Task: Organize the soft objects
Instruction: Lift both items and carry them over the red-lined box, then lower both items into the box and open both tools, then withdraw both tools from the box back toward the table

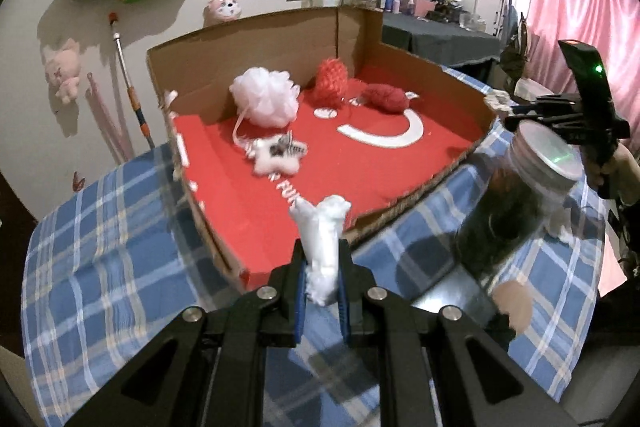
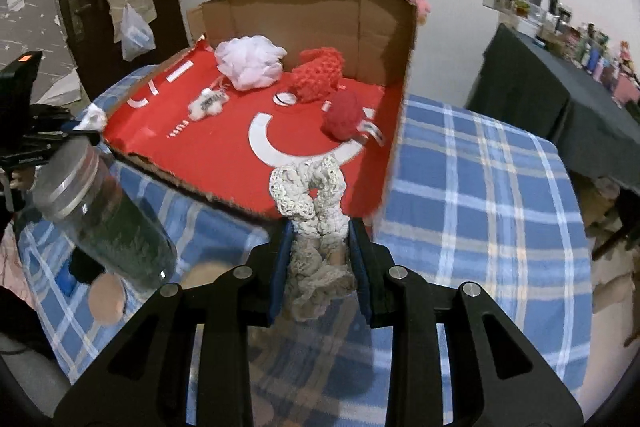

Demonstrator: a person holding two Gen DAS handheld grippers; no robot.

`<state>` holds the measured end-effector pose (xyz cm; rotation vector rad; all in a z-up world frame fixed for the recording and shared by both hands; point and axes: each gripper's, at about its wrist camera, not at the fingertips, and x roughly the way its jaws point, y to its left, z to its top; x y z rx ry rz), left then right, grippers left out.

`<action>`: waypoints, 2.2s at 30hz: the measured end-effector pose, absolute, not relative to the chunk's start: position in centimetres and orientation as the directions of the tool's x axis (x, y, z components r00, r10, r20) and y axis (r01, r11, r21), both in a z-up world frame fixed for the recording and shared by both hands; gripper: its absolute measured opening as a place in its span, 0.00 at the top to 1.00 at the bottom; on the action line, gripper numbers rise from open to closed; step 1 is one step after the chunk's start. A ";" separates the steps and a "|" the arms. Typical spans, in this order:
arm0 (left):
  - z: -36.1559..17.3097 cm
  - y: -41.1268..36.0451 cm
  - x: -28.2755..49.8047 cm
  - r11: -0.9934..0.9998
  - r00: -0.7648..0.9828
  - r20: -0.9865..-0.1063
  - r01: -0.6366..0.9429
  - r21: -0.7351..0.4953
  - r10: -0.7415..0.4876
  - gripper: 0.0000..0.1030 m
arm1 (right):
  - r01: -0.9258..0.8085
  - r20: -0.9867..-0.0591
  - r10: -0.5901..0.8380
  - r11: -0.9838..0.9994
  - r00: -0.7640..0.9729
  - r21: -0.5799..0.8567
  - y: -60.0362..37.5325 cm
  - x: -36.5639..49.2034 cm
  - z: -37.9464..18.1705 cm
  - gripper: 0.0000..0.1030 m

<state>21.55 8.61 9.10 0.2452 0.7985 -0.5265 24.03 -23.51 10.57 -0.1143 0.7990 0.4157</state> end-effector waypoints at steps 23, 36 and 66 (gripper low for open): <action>8.1 -2.7 36.3 0.868 0.403 -0.874 0.495 -0.042 -0.272 0.85 | -0.442 -0.879 0.313 0.887 0.359 0.135 -13.8 40.6 8.6 0.73; 5.6 -4.1 40.3 0.890 0.381 -0.903 0.457 -0.003 -0.199 0.75 | -0.438 -0.904 0.278 0.891 0.326 0.116 -12.4 42.8 7.2 0.72; 13.3 0.7 31.6 0.942 0.567 -0.785 0.331 -0.059 -0.248 0.11 | -0.366 -0.798 0.265 0.929 0.541 0.060 -15.2 34.3 16.2 0.27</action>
